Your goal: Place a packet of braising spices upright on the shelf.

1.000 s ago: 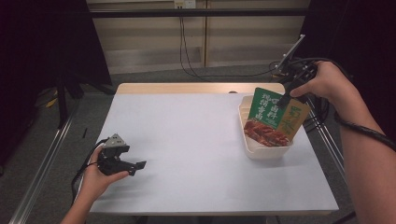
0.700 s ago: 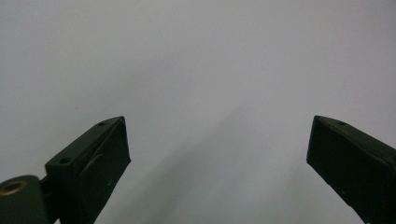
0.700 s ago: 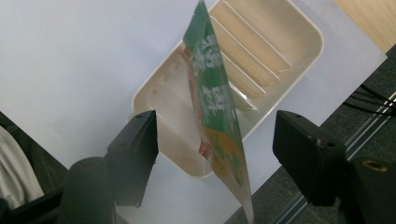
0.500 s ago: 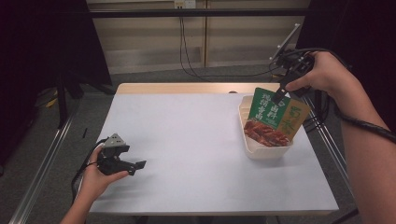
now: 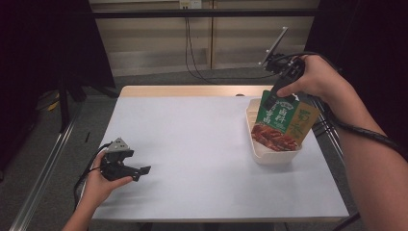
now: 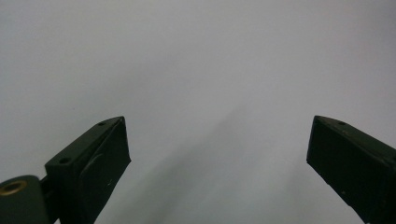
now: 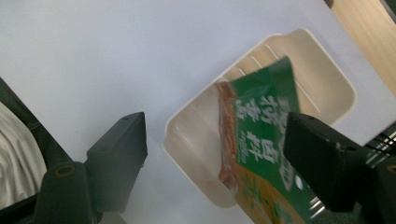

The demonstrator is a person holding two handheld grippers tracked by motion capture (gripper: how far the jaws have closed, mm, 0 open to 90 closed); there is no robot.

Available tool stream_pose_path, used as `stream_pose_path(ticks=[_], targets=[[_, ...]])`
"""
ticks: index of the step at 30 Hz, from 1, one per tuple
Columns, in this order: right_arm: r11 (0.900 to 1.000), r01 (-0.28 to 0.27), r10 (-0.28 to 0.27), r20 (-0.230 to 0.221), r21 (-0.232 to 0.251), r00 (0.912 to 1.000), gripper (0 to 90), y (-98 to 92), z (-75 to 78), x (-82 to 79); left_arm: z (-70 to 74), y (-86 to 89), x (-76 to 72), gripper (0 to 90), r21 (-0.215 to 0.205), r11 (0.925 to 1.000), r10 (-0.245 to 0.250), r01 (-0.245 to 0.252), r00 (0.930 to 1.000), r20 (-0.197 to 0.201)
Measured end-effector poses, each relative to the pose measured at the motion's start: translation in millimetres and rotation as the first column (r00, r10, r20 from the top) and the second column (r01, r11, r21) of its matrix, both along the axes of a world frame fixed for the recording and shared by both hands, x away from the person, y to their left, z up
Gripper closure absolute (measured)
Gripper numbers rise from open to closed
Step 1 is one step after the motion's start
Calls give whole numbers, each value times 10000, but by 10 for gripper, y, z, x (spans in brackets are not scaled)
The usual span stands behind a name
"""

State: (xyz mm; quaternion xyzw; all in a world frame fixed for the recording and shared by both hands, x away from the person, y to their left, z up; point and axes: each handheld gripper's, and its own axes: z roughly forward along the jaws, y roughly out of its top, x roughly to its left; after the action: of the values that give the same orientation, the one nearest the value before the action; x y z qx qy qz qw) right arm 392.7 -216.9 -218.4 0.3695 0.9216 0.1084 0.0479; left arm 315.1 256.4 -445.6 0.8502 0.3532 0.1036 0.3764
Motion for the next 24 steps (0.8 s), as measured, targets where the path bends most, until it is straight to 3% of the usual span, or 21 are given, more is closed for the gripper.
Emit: stream_pose_path(ticks=[15,24], targets=[[9963,-858,859,-377,50,9956,199,285,-400,-2,1,2,-3,55,-133,9999,35,-34,10000,32],[9905,-1372,1375,-484,98,9893,181,435,-724,-44,-7,-1,-6,55,-79,10000,30,-30,10000,47]])
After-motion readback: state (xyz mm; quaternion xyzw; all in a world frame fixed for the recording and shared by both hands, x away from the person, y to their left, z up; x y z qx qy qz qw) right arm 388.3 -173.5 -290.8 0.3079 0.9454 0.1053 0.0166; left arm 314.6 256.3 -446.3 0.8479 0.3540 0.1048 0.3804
